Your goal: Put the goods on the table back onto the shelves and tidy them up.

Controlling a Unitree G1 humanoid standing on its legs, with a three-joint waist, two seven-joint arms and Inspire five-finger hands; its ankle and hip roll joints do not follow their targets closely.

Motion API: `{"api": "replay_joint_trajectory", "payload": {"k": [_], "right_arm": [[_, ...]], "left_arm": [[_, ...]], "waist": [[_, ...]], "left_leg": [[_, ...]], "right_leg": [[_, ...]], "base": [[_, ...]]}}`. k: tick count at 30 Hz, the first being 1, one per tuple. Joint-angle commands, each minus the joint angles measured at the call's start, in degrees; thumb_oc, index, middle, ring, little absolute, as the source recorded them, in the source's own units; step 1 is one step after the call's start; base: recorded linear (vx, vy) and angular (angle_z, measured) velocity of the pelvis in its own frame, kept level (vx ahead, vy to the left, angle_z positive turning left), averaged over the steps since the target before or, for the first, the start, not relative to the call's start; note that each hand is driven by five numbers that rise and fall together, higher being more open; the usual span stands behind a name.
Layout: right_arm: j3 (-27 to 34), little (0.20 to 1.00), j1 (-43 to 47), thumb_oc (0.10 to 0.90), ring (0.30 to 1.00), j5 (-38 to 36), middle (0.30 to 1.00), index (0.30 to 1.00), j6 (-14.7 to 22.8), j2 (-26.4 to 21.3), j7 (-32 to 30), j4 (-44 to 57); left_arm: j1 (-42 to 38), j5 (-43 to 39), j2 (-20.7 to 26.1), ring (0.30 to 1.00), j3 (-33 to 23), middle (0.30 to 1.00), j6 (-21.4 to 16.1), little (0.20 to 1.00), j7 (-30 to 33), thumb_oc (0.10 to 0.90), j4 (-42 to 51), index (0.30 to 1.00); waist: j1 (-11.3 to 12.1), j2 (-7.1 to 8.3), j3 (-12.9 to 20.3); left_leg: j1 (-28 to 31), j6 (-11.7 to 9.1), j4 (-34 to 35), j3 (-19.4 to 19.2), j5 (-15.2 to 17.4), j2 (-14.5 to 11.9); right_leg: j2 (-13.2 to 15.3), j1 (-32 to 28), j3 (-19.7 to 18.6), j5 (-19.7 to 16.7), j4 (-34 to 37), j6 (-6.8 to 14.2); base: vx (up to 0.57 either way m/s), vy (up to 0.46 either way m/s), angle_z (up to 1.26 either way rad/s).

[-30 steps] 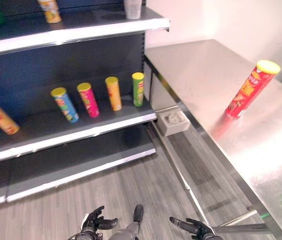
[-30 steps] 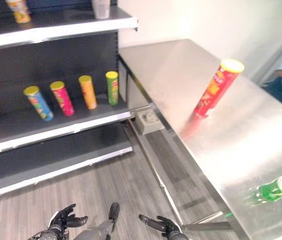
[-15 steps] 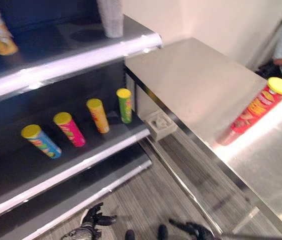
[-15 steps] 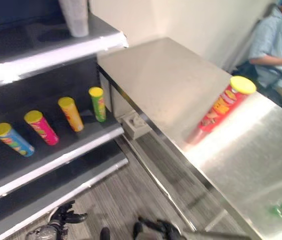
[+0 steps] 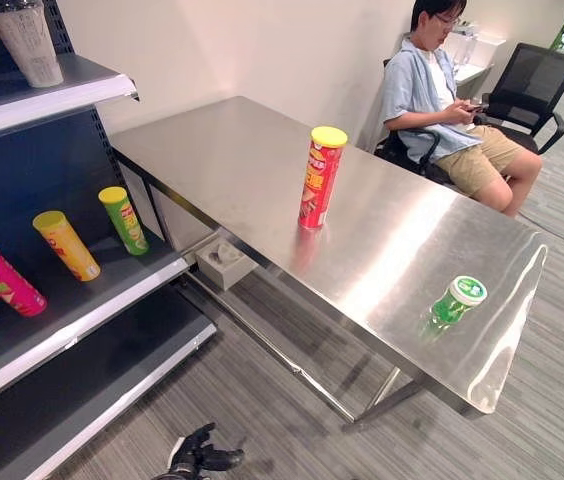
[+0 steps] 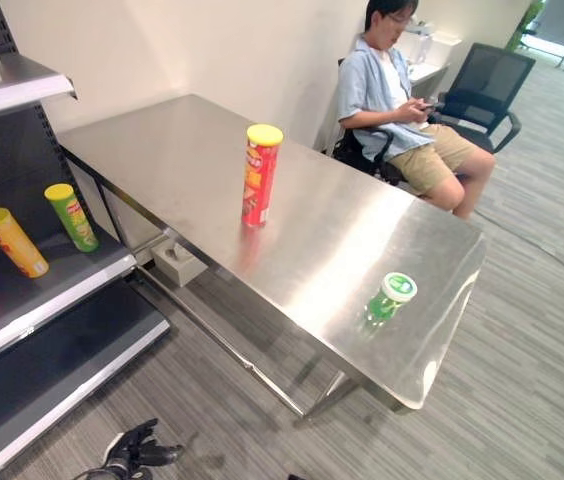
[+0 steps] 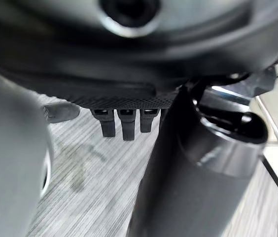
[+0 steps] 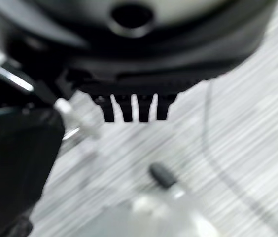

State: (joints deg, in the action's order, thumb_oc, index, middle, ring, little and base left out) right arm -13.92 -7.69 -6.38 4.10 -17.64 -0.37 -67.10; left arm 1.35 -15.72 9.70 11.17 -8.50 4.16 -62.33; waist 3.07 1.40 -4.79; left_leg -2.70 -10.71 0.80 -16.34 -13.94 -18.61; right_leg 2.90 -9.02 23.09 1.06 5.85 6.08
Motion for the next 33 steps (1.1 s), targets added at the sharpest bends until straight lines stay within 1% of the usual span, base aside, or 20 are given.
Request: {"api": "replay_joint_trajectory", "payload": {"k": [1, 3, 4, 5, 6, 7, 8, 9, 10, 12, 13, 14, 18, 20, 21, 22, 26, 29, 31, 33], "right_arm": [[2.0, 0.900, 5.4, 0.800, 0.900, -2.3, 0.900, 0.900, 2.2, 1.4, -1.4, 2.8], [3.5, 0.900, 6.4, 0.800, 0.900, -2.6, 0.900, 0.900, 2.6, -0.9, -2.6, 3.0], [5.0, 0.900, 6.9, 0.800, 0.900, -3.3, 0.900, 0.900, 2.7, -2.4, -3.1, 3.5], [7.5, 0.900, 6.1, 0.800, 0.900, -3.7, 0.900, 0.900, 3.1, -4.7, -3.5, 5.6], [10.9, 0.900, 4.5, 0.800, 0.900, -3.5, 0.900, 0.900, 3.5, -7.8, -3.6, 10.6], [12.8, 0.900, 3.7, 0.800, 0.900, -2.8, 0.900, 0.900, 3.6, -9.6, -4.2, 13.8], [17.4, 0.900, 0.2, 0.800, 0.900, -1.3, 0.900, 0.900, 4.1, -13.0, -4.4, 23.3], [19.5, 0.900, -1.3, 0.800, 0.900, -0.2, 0.900, 0.900, 4.3, -15.0, -4.5, 27.5], [19.7, 0.900, -1.5, 0.800, 0.900, -0.2, 0.900, 0.900, 4.1, -15.1, -4.5, 27.8], [23.1, 0.900, -3.4, 0.800, 0.900, 1.4, 0.900, 0.900, 4.6, -19.0, -4.1, 33.7], [26.4, 0.900, -4.3, 0.800, 0.900, 3.3, 0.900, 0.900, 4.9, -24.6, -3.0, 40.4], [28.3, 0.900, -4.7, 0.800, 0.900, 3.3, 0.900, 0.900, 5.4, -26.5, -2.5, 44.2], [32.1, 0.900, -2.9, 0.800, 0.900, -1.6, 0.900, 0.900, 7.5, -30.9, -1.3, 51.5], [33.7, 0.900, -1.3, 0.800, 0.900, -7.3, 0.900, 0.900, 9.4, -32.7, 0.4, 56.2], [33.8, 0.900, -1.4, 0.800, 0.900, -7.3, 0.900, 0.900, 9.4, -32.7, 0.5, 56.2], [34.4, 0.900, -0.2, 0.800, 0.900, -10.2, 0.900, 0.900, 10.2, -34.6, 1.9, 58.9], [35.8, 0.900, 1.1, 0.800, 0.900, -15.1, 0.900, 0.900, 11.8, -35.5, 3.0, 61.7], [34.0, 0.900, 4.4, 0.800, 0.900, -13.6, 0.900, 0.900, 12.6, -35.9, 2.0, 62.8], [30.1, 0.900, 7.5, 0.800, 0.900, -9.3, 0.900, 0.900, 12.2, -36.5, 0.8, 62.3], [28.6, 0.900, 8.9, 0.800, 0.900, -5.9, 0.900, 0.900, 11.9, -36.3, -0.8, 61.1]], "left_arm": [[-3.7, -0.2, 3.4, 0.900, -1.0, 0.900, -2.1, 0.900, 0.3, 0.800, 0.5, 0.900], [-4.5, -1.2, 3.5, 0.900, -1.0, 0.900, -2.2, 0.900, 0.4, 0.800, 0.5, 0.900], [-4.6, -1.4, 3.5, 0.900, -1.2, 0.900, -2.4, 0.900, 0.4, 0.800, 0.7, 0.900], [-3.8, -1.9, 3.4, 0.900, -1.7, 0.900, -2.8, 0.900, 0.4, 0.800, 1.5, 0.900], [-2.4, -1.9, 3.3, 0.900, -2.7, 0.900, -2.8, 0.900, -0.1, 0.800, 2.3, 0.900], [-1.9, -1.4, 3.5, 0.900, -3.0, 0.900, -2.7, 0.900, -0.3, 0.800, 2.4, 0.900], [-0.9, -0.2, 4.2, 0.900, -4.0, 0.900, -2.7, 0.900, -1.0, 0.800, 2.9, 0.900], [-0.7, 0.2, 4.5, 0.900, -4.5, 0.900, -2.6, 0.900, -1.4, 0.800, 3.2, 0.900], [-0.7, 0.2, 4.5, 0.900, -4.4, 0.900, -2.6, 0.900, -1.4, 0.800, 3.2, 0.900], [-0.6, 1.0, 4.8, 0.900, -4.9, 0.900, -2.8, 0.900, -1.9, 0.800, 3.5, 0.900], [-0.4, 1.6, 5.2, 0.900, -5.5, 0.900, -2.7, 0.900, -2.6, 0.800, 3.6, 0.900], [-0.2, 2.0, 5.3, 0.900, -5.8, 0.900, -2.7, 0.900, -2.9, 0.800, 3.4, 0.900], [-0.3, 2.3, 5.2, 0.900, -5.5, 0.900, -2.9, 0.900, -3.3, 0.800, 2.7, 0.900], [-0.2, 2.0, 5.0, 0.900, -5.2, 0.900, -3.2, 0.900, -3.6, 0.800, 2.0, 0.900], [-0.2, 2.0, 5.0, 0.900, -5.2, 0.900, -3.2, 0.900, -3.6, 0.800, 2.0, 0.900], [0.0, 1.9, 5.0, 0.900, -4.9, 0.900, -3.4, 0.900, -4.0, 0.800, 2.1, 0.900], [0.5, 1.8, 4.7, 0.900, -4.2, 0.900, -3.7, 0.900, -4.2, 0.800, 2.1, 0.900], [1.4, 2.0, 4.3, 0.900, -3.6, 0.900, -3.9, 0.900, -4.4, 0.800, 2.2, 0.900], [1.7, 2.3, 4.1, 0.900, -3.0, 0.900, -3.8, 0.900, -4.3, 0.800, 2.4, 0.900], [1.6, 2.7, 4.0, 0.900, -2.7, 0.900, -3.7, 0.900, -4.1, 0.800, 2.4, 0.900]], "waist": [[-0.2, 1.77, -3.2], [0.2, 2.63, -5.4], [0.0, 3.25, -5.4], [-0.5, 3.27, -4.9], [-1.3, 2.23, -3.4], [-1.8, 2.12, -2.8], [-3.2, 2.05, -1.8], [-3.7, 1.99, -1.5], [-3.6, 1.94, -1.4], [-4.4, 1.89, -1.4], [-5.2, 2.07, -1.3], [-5.5, 2.06, -1.2], [-5.9, 2.10, -0.8], [-6.2, 2.31, -0.5], [-6.1, 2.29, -0.5], [-6.2, 2.47, -0.2], [-6.1, 2.51, 0.1], [-5.3, 2.45, 0.4], [-4.4, 2.43, 0.3], [-3.9, 2.27, 0.2]], "left_leg": [[-0.5, 2.9, 4.2, 1.0, 3.2, 4.6], [-2.2, 3.1, -1.4, 7.1, 5.4, 6.7], [-2.6, 3.7, -3.6, 10.5, 8.4, 8.8], [-1.6, 4.1, -3.8, 13.1, 10.3, 10.6], [2.0, 4.5, 1.3, 11.5, 10.4, 10.7], [3.2, 4.4, 2.8, 10.5, 9.8, 10.5], [4.4, 4.3, 4.2, 9.1, 9.7, 10.4], [4.7, 4.3, 4.2, 8.6, 10.0, 10.5], [4.7, 4.3, 4.2, 8.5, 10.0, 10.5], [5.5, 4.5, 4.2, 8.1, 10.3, 10.7], [6.2, 4.6, 4.2, 7.4, 10.9, 10.8], [6.6, 4.7, 4.2, 6.9, 11.2, 10.8], [7.8, 4.8, 4.2, 5.6, 11.9, 11.0], [8.1, 4.8, 4.2, 5.1, 12.3, 11.0], [8.1, 4.8, 4.2, 5.1, 12.3, 11.0], [8.2, 4.8, 4.2, 5.0, 12.3, 11.0], [8.1, 4.7, 4.2, 4.9, 12.5, 11.0], [8.0, 4.7, 4.2, 5.2, 12.5, 10.9], [7.9, 4.6, 4.2, 5.5, 12.3, 10.8], [7.5, 4.6, 4.2, 6.0, 12.1, 10.8]], "right_leg": [[2.4, -0.6, -3.7, 0.4, -0.9, 1.5], [2.7, -0.1, -4.5, -0.2, -0.9, 0.7], [3.2, 0.8, -5.1, -0.9, -0.9, 0.8], [3.2, 1.4, -6.6, -1.3, -0.9, 1.0], [3.0, 1.8, -7.9, -1.6, -0.9, 1.8], [3.1, 2.1, -8.2, -1.9, -0.9, 2.1], [3.4, 2.3, -8.7, -2.1, -0.9, 2.4], [3.6, 2.3, -8.9, -2.1, -0.9, 2.5], [3.6, 2.3, -8.9, -2.1, -0.9, 2.5], [4.0, 2.1, -9.2, -2.3, -0.9, 2.8], [4.3, 2.0, -9.9, -2.4, -0.9, 3.0], [4.5, 1.9, -10.3, -2.5, -1.0, 3.1], [4.9, 1.9, -11.6, -2.8, -1.1, 3.5], [5.1, 1.9, -12.1, -3.0, -1.0, 3.7], [5.1, 1.9, -12.1, -2.9, -1.0, 3.7], [5.1, 2.0, -12.1, -3.0, -1.0, 3.8], [5.1, 2.1, -12.0, -3.0, -0.9, 4.0], [5.1, 2.1, -11.5, -3.0, -0.9, 4.0], [5.0, 2.0, -11.0, -2.9, -0.9, 4.0], [5.0, 1.8, -10.3, -2.7, -0.9, 3.9]], "base": [[-0.14, -0.160, 0.11], [-0.19, -0.137, -0.23], [-0.15, -0.035, -0.69], [-0.05, 0.078, -1.02], [0.05, 0.136, -0.98], [0.14, 0.173, -0.70], [0.11, 0.123, -0.16], [0.09, 0.090, 0.10], [0.03, 0.051, -0.06], [0.04, 0.066, -0.22], [0.06, 0.089, -0.05], [0.06, 0.082, -0.11], [0.04, 0.047, -0.32], [0.04, 0.025, -0.06], [0.03, 0.012, -0.01], [0.00, 0.000, 0.00], [0.00, 0.000, 0.00], [0.00, 0.000, 0.00], [0.00, 0.000, 0.00], [0.02, -0.027, 0.04]]}}
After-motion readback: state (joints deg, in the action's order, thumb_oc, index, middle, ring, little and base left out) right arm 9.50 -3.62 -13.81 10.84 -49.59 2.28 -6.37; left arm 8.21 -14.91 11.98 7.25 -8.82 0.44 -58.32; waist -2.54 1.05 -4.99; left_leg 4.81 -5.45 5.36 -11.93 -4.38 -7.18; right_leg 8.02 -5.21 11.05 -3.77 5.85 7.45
